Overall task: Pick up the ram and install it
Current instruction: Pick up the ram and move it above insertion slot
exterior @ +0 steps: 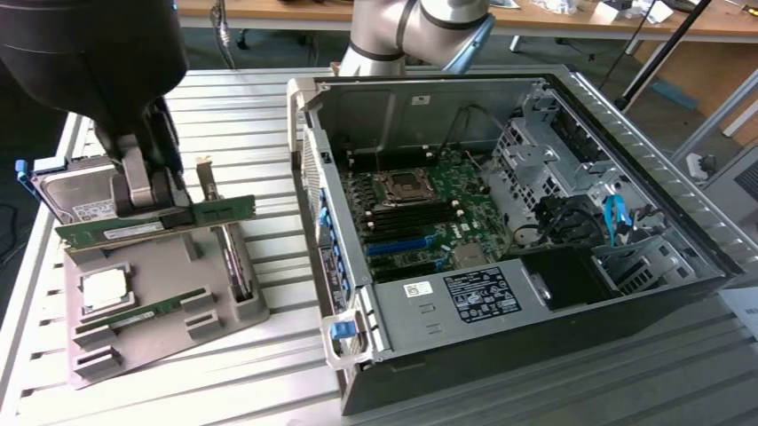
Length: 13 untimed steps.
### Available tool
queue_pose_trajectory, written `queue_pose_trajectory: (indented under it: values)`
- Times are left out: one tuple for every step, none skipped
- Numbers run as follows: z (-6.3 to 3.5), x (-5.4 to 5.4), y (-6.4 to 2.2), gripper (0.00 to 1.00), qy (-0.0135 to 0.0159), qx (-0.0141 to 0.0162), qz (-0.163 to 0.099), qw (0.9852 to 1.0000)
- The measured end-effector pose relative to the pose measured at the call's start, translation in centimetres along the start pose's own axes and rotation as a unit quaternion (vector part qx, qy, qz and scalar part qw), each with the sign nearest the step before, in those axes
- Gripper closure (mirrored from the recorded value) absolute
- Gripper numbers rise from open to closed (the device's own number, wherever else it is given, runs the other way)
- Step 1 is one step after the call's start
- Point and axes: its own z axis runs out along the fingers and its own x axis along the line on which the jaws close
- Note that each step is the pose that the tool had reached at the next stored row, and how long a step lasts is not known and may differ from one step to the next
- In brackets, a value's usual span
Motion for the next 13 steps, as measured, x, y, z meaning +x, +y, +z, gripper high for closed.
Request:
queue_pose_trajectory:
  values:
    - [0.02,0.0,-0.3,0.85,0.0,0.0,0.0,1.0]
    - [0.03,0.1,-0.6,0.85,0.0,0.0,0.0,1.0]
    - [0.04,0.1,-0.87,0.85,0.0,0.0,0.0,1.0]
    - [0.06,0.1,-1.09,0.85,-0.0001,0.0,-0.001,1.0]
    - [0.07,0.2,-1.3,0.85,-0.0001,0.0,-0.001,1.0]
    - [0.08,0.2,-1.53,0.85,-0.0001,0.0,-0.001,1.0]
    - [0.09,0.2,-1.74,0.85,-0.0001,0.0,-0.001,1.0]
    - [0.1,0.2,-1.93,0.85,-0.0001,0.0,-0.001,1.0]
    - [0.11,0.3,-2.13,0.85,-0.0001,0.0,-0.001,1.0]
    - [0.11,0.3,-2.32,0.85,0.0,0.0,-0.001,1.0]
    - [0.13,0.3,-2.58,0.85,-0.0001,0.0,-0.001,1.0]
    - [0.14,0.3,-2.77,0.85,-0.0001,0.0,-0.001,1.0]
    - [0.14,0.4,-2.97,0.85,-0.0001,0.0,-0.002,1.0]
